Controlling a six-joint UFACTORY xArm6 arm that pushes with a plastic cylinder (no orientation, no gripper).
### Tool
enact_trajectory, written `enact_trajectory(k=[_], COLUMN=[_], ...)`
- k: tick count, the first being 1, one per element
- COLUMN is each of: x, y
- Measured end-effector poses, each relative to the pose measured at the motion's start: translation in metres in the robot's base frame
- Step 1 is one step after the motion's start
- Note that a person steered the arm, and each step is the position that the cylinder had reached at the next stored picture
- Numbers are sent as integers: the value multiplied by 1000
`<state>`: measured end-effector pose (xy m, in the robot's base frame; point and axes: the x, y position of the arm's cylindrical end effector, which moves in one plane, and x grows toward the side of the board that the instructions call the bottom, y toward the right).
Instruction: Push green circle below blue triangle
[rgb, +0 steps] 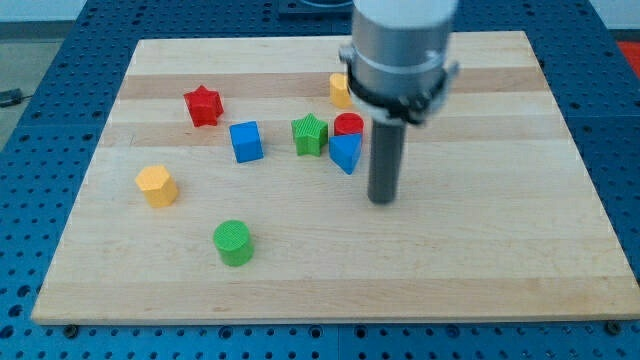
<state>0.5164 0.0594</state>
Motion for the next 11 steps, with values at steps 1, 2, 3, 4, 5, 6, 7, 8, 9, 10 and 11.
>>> enact_trajectory(k=[1,2,3,4,5,6,7,8,9,10,11], x=[67,84,81,59,27,14,15,14,12,8,-19], y=[-49,-109,-172,-190,-186,-157,-120,-84,-66,-65,-63])
